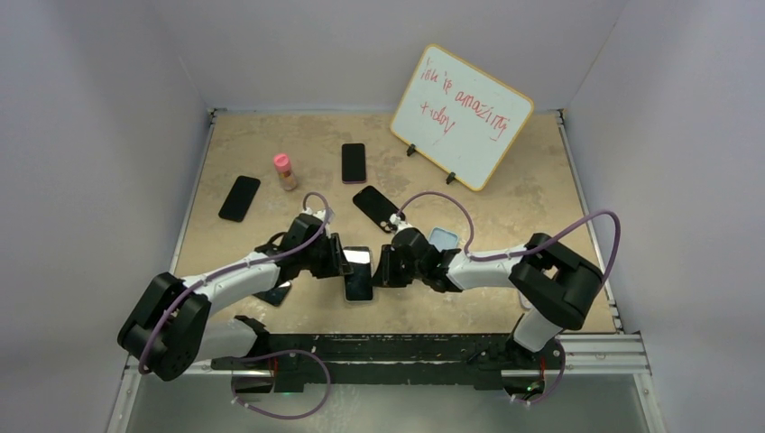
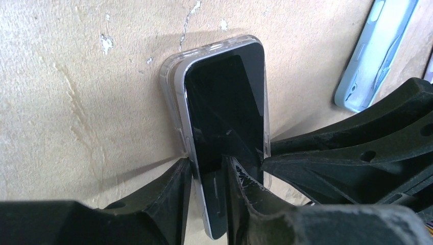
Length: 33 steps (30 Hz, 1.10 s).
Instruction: Put the phone into the phone case
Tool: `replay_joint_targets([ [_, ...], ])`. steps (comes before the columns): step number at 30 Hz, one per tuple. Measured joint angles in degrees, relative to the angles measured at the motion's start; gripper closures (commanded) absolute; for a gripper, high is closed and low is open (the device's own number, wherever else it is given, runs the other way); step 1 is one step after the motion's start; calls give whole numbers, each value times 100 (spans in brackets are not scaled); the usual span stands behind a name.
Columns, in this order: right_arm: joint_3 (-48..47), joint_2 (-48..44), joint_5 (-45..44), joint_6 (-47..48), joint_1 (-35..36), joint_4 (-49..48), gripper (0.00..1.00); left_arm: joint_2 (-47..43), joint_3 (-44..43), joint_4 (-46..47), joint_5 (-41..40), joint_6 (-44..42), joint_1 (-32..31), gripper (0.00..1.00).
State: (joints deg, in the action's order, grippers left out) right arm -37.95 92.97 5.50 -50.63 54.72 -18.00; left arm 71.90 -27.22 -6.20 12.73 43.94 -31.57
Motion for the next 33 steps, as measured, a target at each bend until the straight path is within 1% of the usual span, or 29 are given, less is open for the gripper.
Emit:
replay_joint_targets([
  [5, 42, 0, -2, -83, 74, -120, 67, -114, -44, -232, 59, 94, -44, 64],
  [12, 92, -208, -42, -140, 90, -46, 69, -234, -118, -640, 63, 131, -50, 59],
  [15, 98, -302, -31, -140, 90, -26, 68, -293, -129, -807, 55, 116, -50, 55],
  [19, 155, -317, -4, -138, 90, 42, 66, -341, -129, -953, 72, 92, -50, 54],
  [22, 181, -317, 2, -129, 90, 190, 66, -411, -127, -981, 138, 96, -52, 61],
  [27, 186, -315, 136, -114, 90, 214, 69, -564, -28, -835, 382, 181, -76, 74],
  [33, 188, -219, 317, -149, 125, 44, 71, -564, 306, -424, 529, 424, -146, 77],
])
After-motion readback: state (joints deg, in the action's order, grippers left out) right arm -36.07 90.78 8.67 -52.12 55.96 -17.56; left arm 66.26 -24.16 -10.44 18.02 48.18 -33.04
